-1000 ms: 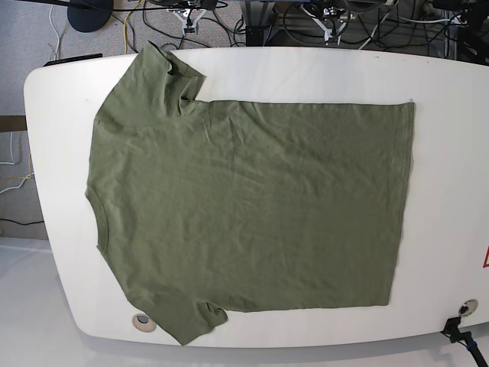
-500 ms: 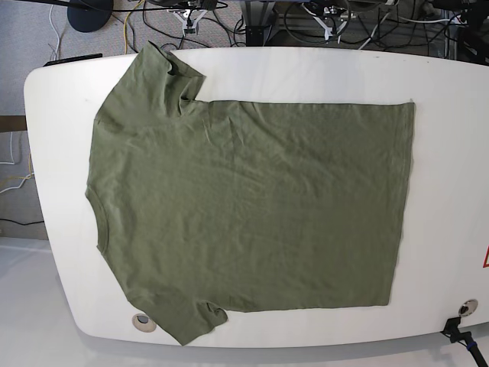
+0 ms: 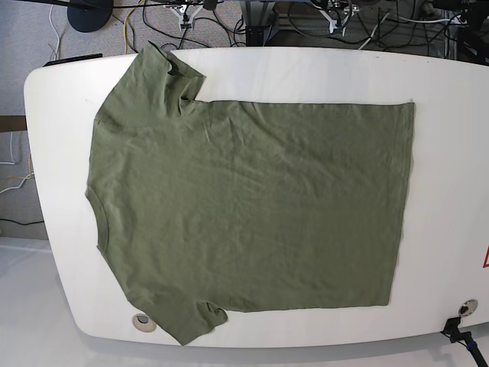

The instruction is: Fold the T-shirt properly

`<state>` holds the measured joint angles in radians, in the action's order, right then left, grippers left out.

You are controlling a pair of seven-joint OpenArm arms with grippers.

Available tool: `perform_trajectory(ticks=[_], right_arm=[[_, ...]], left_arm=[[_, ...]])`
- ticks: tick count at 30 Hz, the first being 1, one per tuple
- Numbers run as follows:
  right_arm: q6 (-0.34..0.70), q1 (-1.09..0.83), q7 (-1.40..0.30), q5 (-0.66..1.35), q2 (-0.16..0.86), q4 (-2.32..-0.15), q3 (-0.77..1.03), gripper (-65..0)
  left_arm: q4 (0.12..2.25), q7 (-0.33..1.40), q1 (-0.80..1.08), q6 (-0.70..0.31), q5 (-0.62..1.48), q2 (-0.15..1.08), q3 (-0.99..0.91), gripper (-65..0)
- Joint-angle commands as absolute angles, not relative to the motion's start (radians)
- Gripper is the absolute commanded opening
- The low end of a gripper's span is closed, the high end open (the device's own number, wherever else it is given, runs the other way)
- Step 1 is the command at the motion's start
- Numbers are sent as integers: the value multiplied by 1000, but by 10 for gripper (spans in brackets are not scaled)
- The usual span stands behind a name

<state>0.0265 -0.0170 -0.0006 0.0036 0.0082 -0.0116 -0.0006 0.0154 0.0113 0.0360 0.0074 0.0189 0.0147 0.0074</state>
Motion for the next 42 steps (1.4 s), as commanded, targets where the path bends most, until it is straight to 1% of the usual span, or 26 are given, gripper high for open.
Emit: perform_trajectory(ticks=[1,17,22,27,29,30,42], right_arm=[[26,-17,3,4,8,-14,-1,-650],[27,-42,-2,1,11,-72,2,-650],[30,-70,6,4,13,-88,0,-650],[36,-127,6,5,18,-143,2,-650],[36,-117,18,5,14,-147,0,-648],[39,-105,24,7,12,-157,-7,-645],[39,-99,22,7,13,-159,-8,-646]], left_arm=[[12,11,34,5,10,11,8,-650],[20,14,44,2,14,21,8,-650],[45,16,77,2,18,45,6,-650],[122,15,145,1,25,78,15,-650],[113,25,130,5,17,61,8,-650],[133,2,125,-16,33,56,19,-645],[133,1,125,-16,33,56,19,-643]])
